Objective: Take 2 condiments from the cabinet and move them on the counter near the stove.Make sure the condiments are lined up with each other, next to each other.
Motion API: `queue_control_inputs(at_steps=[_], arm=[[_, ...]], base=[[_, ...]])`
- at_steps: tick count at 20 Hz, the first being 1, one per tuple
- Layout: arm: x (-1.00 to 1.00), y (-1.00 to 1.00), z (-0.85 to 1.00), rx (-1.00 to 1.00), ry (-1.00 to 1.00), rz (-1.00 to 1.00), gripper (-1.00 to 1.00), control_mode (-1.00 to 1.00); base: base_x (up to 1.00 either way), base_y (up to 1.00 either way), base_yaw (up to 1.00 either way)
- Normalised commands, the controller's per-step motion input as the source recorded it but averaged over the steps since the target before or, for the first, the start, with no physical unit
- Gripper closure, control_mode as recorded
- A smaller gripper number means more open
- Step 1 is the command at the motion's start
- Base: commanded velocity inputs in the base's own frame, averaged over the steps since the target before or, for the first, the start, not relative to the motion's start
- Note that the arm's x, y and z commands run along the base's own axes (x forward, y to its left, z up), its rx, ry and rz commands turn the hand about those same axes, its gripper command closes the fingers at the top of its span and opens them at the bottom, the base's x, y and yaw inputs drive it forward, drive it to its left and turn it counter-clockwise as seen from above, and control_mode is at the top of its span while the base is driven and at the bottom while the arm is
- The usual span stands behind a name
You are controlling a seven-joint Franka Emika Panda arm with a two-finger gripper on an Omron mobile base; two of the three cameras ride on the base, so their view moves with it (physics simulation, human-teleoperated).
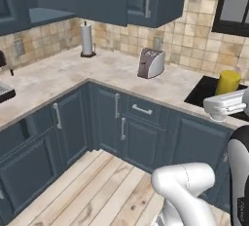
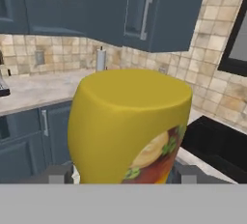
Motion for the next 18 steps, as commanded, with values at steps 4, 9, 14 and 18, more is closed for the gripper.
queue_control_inputs(at_steps=[4,9,14,18], arm=[[0.0,0.0,0.0,0.0,0.0,0.0,1.0,1.0],[0.0,0.0,0.0,0.0,0.0,0.0,1.0,1.0],[0.0,0.0,0.0,0.0,0.0,0.0,1.0,1.0],[0.0,0.0,0.0,0.0,0.0,0.0,1.0,1.0]], base=[[-0.36,-0.13,-0.39],[-0.09,-0.14,-0.35],[-0.04,-0.26,-0.33],[-0.01,-0.1,-0.29]])
